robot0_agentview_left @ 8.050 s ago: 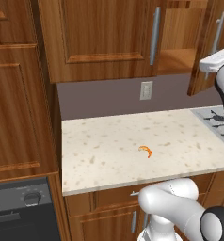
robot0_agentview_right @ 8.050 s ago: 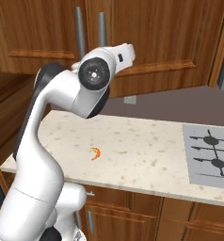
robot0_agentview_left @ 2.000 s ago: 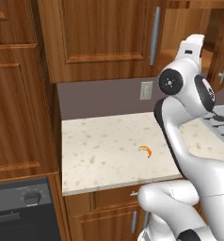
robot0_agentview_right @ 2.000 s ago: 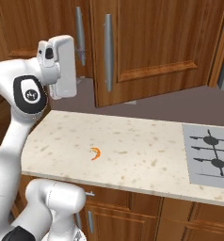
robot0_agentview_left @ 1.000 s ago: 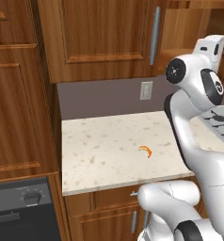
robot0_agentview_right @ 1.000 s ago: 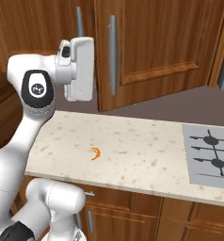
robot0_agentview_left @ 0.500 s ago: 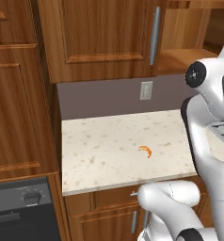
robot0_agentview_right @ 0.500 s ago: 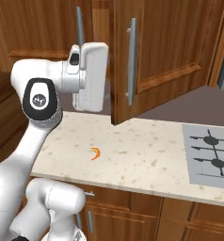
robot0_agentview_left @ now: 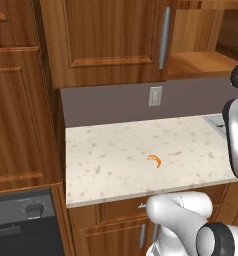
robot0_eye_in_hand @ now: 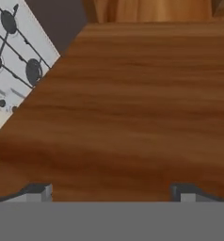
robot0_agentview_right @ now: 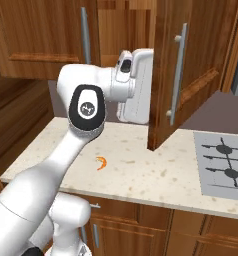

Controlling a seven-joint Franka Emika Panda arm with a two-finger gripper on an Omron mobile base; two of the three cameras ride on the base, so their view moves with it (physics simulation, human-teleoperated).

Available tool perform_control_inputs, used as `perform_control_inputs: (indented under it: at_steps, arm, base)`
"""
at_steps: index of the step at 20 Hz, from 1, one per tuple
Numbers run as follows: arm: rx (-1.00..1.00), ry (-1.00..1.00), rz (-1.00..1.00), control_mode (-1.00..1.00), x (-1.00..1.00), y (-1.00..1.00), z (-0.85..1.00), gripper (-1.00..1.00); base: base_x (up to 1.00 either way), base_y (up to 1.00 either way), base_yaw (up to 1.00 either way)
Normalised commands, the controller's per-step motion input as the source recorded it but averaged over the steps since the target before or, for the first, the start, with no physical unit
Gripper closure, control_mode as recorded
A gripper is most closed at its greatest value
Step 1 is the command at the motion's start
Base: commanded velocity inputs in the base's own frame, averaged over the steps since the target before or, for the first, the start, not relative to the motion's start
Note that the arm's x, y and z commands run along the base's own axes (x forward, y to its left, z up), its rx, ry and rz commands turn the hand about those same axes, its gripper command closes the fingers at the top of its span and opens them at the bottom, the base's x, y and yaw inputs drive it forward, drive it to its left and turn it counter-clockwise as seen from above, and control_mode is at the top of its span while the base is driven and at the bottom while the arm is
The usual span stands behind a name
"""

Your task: Retrieve the tupperware from the cabinet, then place the raw meat into the tupperware to avoid contamination.

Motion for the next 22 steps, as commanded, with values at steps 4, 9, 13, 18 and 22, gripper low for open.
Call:
perform_control_inputs:
  at_steps: [4,9,13,18,22]
  arm:
    - [0.06,0.02,-0.02,-1.0,0.03,-0.98,-0.08,-1.0]
    - [0.05,0.01,0.0,-1.0,0.0,-0.88,-0.04,-1.0]
    - [0.06,0.0,0.0,-1.0,0.0,-0.64,-0.01,-1.0]
    - [0.06,-0.02,0.0,-1.0,-0.06,-0.33,-0.04,-1.0]
    - [0.01,-0.04,0.0,-1.0,-0.27,0.01,0.0,-1.0]
  base:
    - [0.0,0.0,0.0]
    - [0.0,0.0,0.0]
    - [0.0,0.0,0.0]
    - [0.0,0.0,0.0]
    - [0.0,0.0,0.0]
